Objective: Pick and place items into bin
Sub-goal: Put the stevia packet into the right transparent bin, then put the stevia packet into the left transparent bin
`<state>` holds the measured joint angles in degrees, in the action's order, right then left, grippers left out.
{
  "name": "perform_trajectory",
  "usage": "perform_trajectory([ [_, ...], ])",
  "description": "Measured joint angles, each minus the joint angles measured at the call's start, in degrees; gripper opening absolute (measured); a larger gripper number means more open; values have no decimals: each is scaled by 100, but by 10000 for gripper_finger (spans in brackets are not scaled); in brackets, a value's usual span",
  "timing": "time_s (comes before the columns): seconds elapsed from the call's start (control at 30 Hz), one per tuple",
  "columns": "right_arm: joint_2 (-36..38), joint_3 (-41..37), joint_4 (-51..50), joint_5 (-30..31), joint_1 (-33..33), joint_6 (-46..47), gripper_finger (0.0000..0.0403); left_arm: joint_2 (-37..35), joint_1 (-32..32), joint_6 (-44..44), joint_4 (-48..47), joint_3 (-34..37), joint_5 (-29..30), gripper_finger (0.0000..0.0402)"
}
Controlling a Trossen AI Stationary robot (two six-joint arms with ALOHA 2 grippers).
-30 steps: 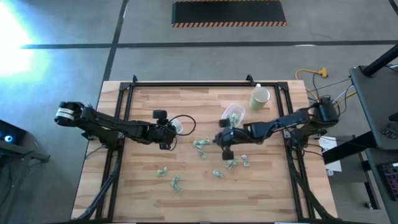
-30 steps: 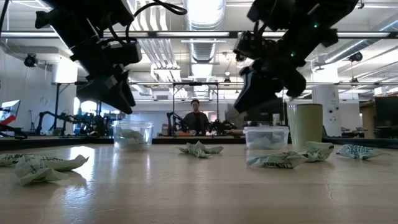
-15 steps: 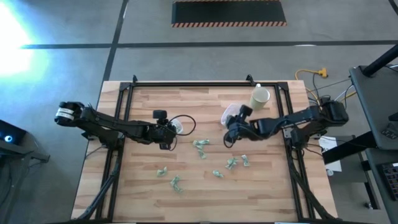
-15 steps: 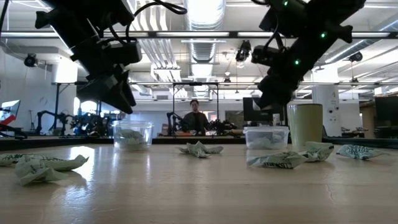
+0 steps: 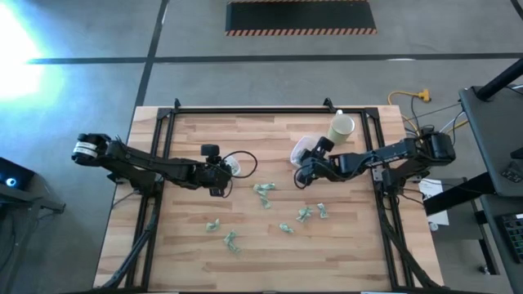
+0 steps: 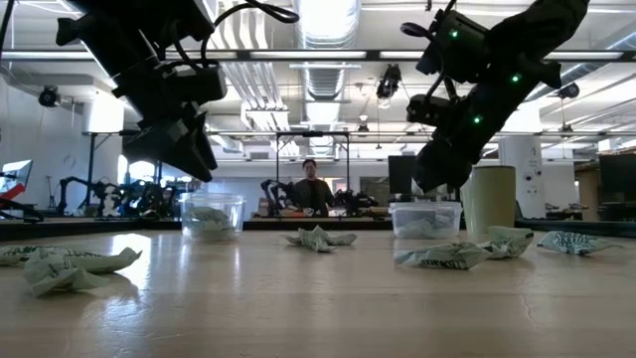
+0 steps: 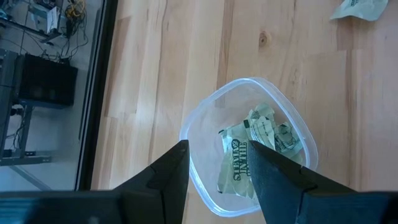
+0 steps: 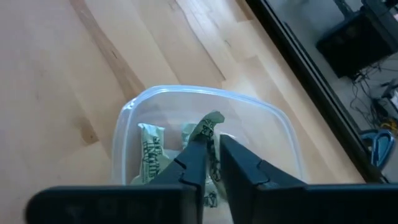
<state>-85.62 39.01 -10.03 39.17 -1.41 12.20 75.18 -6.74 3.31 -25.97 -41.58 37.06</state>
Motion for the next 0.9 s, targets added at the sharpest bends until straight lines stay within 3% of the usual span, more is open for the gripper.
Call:
perform_trajectory([
  [0.27, 7, -5, 37, -41, 0, -6, 115, 0, 0, 0, -1, 0, 1, 147],
  [0.5, 221, -1, -5, -17, 0, -103, 129, 0, -2, -2, -5, 0, -44, 147],
  [0.7, 737, 2, -19, -59, 213, -243, 116, 0, -8, -67, -20, 0, -900, 147],
  [0.9, 1206, 4, -14, -804, 581, -362, 101, -126, -13, -608, -157, 0, -1928, 147],
])
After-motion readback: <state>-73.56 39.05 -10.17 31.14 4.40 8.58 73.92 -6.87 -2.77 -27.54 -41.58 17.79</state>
